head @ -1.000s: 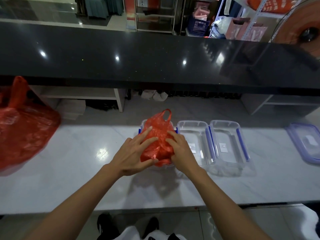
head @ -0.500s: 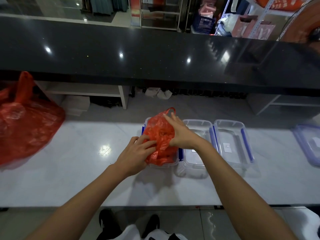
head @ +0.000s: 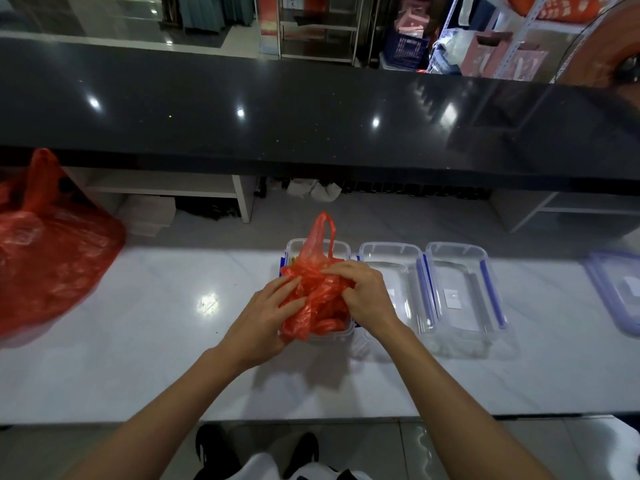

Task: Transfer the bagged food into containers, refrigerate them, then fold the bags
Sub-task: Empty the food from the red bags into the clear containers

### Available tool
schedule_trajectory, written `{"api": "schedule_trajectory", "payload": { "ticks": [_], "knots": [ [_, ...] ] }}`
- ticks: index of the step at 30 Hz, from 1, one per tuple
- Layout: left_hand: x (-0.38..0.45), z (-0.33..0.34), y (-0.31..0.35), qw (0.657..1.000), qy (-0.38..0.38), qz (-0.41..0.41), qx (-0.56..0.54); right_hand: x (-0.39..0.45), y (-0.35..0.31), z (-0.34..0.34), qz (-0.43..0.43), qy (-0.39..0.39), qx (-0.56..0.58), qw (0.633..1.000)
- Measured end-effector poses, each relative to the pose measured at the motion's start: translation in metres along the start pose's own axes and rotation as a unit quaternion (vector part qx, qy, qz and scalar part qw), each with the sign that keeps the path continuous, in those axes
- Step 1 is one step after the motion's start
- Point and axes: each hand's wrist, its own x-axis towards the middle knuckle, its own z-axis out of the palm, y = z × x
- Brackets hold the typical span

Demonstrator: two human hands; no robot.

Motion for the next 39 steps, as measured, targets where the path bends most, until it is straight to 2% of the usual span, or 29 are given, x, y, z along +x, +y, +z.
{"api": "schedule_trajectory", "payload": {
  "ticks": [3, 10, 15, 20, 24, 29, 39],
  "knots": [
    [0.014, -0.005, 0.003, 0.998, 0.043, 0.003, -0.04, 0.009, -0.011, -0.011, -0.011, 0.036, 0.0, 0.999],
    [0.043, -0.029, 0.007, 0.987, 0.089, -0.048, -0.122, 0.039, -0.028, -0.034, -0.042, 0.049, -0.022, 0.998],
    [0.05, -0.032, 0.003, 0.986, 0.071, -0.108, -0.101, 0.023, -0.021, -0.032, -0.005, -0.034, -0.027, 0.999],
    [0.054, -0.035, 0.006, 0.98, 0.071, -0.141, -0.117, -0.015, -0.011, -0.015, -0.005, -0.097, -0.072, 0.993],
    [0.059, -0.037, 0.011, 0.98, 0.073, -0.133, -0.128, -0.023, 0.008, 0.009, -0.032, -0.029, -0.1, 0.994],
    [0.064, -0.045, 0.011, 0.974, 0.101, -0.121, -0.161, -0.008, -0.001, 0.001, -0.053, 0.036, -0.093, 0.994],
    [0.063, -0.058, 0.013, 0.97, 0.116, -0.122, -0.175, 0.013, -0.013, -0.017, -0.043, -0.016, -0.076, 0.996]
  ]
}}
